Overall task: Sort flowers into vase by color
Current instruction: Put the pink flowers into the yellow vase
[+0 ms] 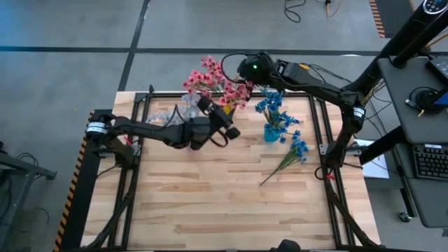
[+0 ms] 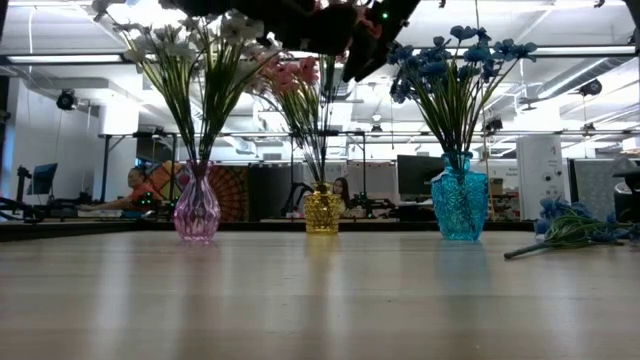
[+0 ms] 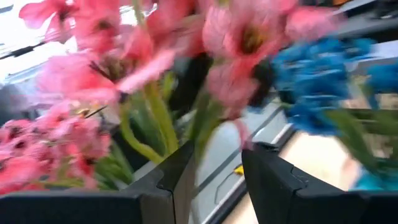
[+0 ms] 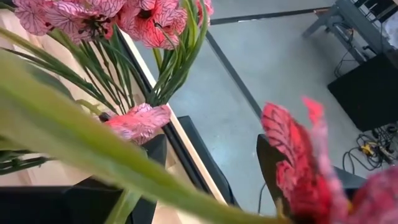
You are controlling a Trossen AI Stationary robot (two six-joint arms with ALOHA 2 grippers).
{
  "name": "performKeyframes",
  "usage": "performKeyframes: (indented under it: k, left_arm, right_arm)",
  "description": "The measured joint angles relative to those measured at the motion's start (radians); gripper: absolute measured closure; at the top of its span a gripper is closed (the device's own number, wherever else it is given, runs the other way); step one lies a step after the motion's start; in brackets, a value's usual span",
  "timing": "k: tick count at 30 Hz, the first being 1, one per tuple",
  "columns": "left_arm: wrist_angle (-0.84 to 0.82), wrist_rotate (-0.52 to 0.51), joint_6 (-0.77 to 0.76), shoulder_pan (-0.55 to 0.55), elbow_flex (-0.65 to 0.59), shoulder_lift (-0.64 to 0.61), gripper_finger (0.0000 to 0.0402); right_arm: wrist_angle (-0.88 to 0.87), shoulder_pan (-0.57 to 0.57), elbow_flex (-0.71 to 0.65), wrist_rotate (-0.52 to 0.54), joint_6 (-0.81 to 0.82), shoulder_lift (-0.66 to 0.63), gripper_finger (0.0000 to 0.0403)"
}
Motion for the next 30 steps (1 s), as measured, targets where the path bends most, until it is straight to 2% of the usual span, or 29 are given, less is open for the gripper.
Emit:
performKeyframes:
  k: [3,8,15,23,30]
  left_arm:
    - [-0.001,-0.029,0.004,0.024,0.000,-0.001,0.0285]
    - [0.023,-0.029,0.037,0.057,0.000,-0.004,0.0285]
    - [0.081,-0.031,0.076,0.102,0.000,-0.005,0.0285]
    - [0.083,-0.057,0.116,0.117,0.025,-0.006,0.0285]
    - [0.077,-0.087,0.147,0.131,0.039,-0.006,0.0285]
  right_arm:
    - [-0.007,0.000,0.000,-0.010,0.001,0.000,0.0157]
    - [-0.044,0.000,0.000,-0.156,-0.056,0.000,0.0148]
    - [-0.076,-0.001,0.000,-0.105,-0.031,0.000,0.0117]
    - [-0.080,-0.001,0.000,0.166,-0.116,0.001,0.0082]
    - [-0.022,0.000,-0.039,0.113,-0.196,0.001,0.0076]
